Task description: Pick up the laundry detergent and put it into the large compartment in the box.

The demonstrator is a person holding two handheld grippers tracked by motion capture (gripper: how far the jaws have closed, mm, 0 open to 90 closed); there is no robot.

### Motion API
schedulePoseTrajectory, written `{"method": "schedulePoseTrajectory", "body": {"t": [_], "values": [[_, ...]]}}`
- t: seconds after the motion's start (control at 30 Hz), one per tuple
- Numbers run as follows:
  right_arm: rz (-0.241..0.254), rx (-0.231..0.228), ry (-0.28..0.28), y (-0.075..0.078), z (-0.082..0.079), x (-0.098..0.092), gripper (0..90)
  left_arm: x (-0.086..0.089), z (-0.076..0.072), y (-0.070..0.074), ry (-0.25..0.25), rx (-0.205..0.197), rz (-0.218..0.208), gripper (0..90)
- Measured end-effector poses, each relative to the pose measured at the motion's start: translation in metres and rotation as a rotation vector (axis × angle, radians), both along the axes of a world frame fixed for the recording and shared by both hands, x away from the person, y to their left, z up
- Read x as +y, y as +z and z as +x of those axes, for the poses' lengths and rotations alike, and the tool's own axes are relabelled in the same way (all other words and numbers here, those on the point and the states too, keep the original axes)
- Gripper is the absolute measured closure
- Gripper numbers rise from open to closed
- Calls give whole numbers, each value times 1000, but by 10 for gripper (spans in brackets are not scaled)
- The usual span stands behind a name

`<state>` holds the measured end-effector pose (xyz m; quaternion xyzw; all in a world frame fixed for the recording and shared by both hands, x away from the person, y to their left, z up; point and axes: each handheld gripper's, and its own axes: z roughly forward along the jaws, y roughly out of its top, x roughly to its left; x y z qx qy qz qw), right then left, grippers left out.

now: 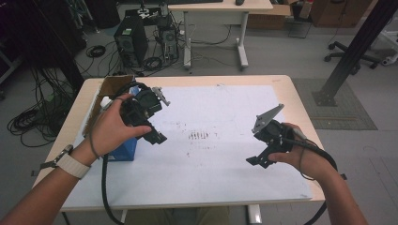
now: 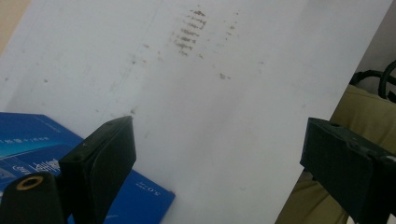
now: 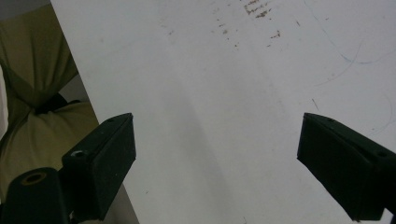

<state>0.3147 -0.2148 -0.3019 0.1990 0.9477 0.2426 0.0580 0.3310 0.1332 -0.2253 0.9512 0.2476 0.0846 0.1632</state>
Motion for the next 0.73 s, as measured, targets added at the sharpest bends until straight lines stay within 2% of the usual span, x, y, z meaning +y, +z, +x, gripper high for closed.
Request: {"method": "schedulePoseTrajectory", "body": {"t": [0.73], "values": [[2, -1, 5, -1, 1, 1, 114, 4, 1, -1, 13, 1, -3, 106]]}}
